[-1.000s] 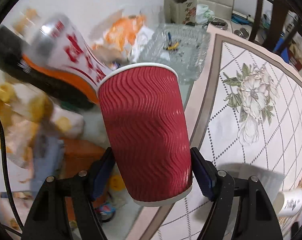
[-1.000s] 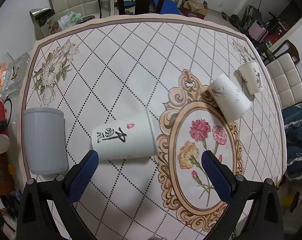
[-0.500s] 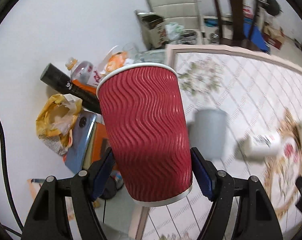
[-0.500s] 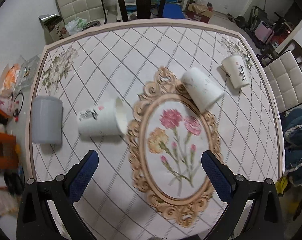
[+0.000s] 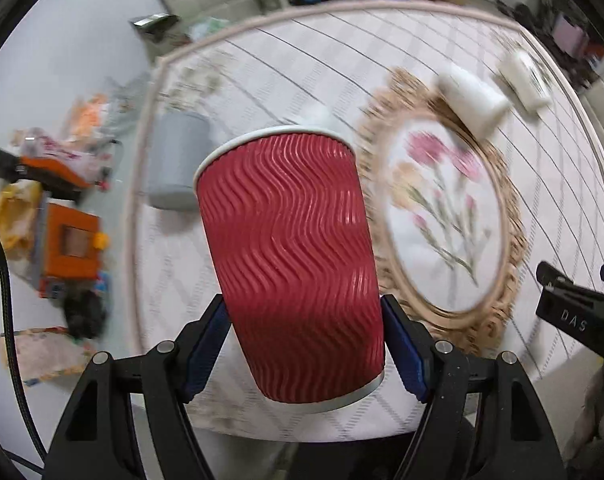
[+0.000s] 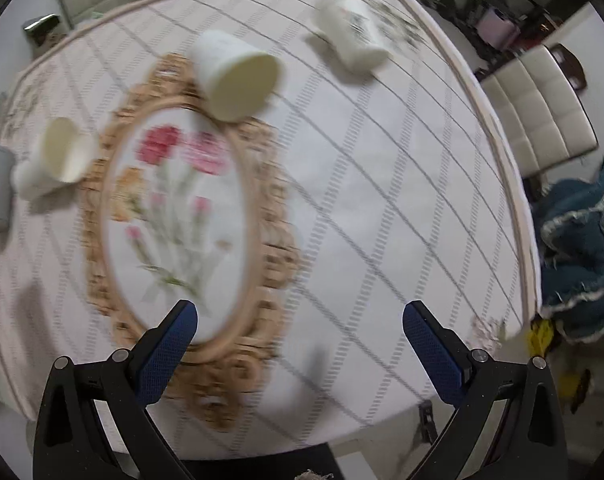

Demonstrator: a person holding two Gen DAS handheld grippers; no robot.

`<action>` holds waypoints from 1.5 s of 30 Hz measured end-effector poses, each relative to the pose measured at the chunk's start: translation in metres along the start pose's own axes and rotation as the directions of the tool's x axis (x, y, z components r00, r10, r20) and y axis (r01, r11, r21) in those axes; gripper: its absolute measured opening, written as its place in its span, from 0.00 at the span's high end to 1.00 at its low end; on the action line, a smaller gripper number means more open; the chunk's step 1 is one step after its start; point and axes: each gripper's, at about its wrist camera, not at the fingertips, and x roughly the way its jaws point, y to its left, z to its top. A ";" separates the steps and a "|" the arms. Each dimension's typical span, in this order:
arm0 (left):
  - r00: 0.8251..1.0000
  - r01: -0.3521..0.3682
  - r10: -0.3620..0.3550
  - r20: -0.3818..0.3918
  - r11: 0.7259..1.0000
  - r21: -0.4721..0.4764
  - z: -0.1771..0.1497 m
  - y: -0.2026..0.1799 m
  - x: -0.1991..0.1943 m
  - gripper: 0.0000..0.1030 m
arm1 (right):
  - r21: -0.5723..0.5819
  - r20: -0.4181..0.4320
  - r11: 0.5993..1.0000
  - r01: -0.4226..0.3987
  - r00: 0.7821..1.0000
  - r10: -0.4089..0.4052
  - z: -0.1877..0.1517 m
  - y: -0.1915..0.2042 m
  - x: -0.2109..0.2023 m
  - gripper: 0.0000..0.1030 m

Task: Flip cup upright
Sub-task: 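Carry the red cup over the flower oval, rotating it rim up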

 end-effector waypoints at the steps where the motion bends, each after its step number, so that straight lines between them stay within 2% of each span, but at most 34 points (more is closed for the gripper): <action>1: 1.000 0.011 -0.011 -0.013 1.000 0.008 -0.001 -0.009 0.007 0.30 | 0.006 -0.004 1.000 0.010 1.000 -0.010 -0.001 -0.006 0.003 0.00; 4: 0.998 0.036 -0.035 -0.044 0.999 0.033 -0.001 -0.038 0.022 0.30 | 0.022 -0.025 0.999 0.045 0.999 -0.045 -0.007 -0.028 0.017 0.00; 10: 0.996 0.042 -0.034 -0.088 0.995 0.092 0.001 -0.075 0.055 0.30 | 0.046 -0.066 0.995 0.084 0.995 -0.081 -0.019 -0.056 0.038 0.00; 17: 0.993 0.030 -0.019 -0.117 0.995 0.097 0.004 -0.080 0.082 0.30 | 0.044 -0.081 0.995 0.087 0.993 -0.083 -0.022 -0.065 0.047 0.00; 22: 0.986 0.035 -0.021 -0.164 0.996 0.084 -0.003 -0.077 0.103 0.30 | 0.048 -0.077 0.995 0.082 0.994 -0.078 -0.020 -0.067 0.044 0.00; 26: 0.987 0.042 -0.030 -0.158 0.996 0.075 -0.004 -0.075 0.104 0.30 | 0.052 -0.069 0.996 0.078 0.995 -0.074 -0.015 -0.066 0.040 0.00; 33: 0.986 0.074 -0.066 -0.155 0.996 0.044 0.001 -0.079 0.093 0.29 | 0.049 -0.058 0.997 0.062 0.997 -0.059 -0.008 -0.061 0.033 0.00; 36: 0.985 0.088 -0.083 -0.153 0.996 0.026 -0.002 -0.077 0.082 0.20 | 0.045 -0.056 0.997 0.055 0.997 -0.053 -0.005 -0.052 0.028 0.00; 37: 0.984 0.098 -0.095 -0.154 0.995 0.015 -0.003 -0.075 0.077 0.11 | 0.043 -0.056 0.998 0.051 0.997 -0.048 -0.006 -0.051 0.027 0.00; 38: 0.983 0.106 -0.103 -0.153 0.994 0.006 -0.002 -0.074 0.073 0.06 | 0.041 -0.056 0.998 0.046 0.997 -0.043 -0.007 -0.049 0.026 0.00; 43: 0.985 0.137 -0.145 -0.096 0.987 -0.078 -0.005 -0.043 0.028 0.06 | 0.039 -0.056 0.999 0.009 0.998 -0.006 -0.009 -0.048 0.020 0.00; 45: 0.990 0.124 -0.132 -0.056 0.984 -0.131 -0.008 -0.019 0.008 0.06 | 0.039 -0.054 0.999 -0.020 0.998 0.022 -0.009 -0.048 0.016 0.00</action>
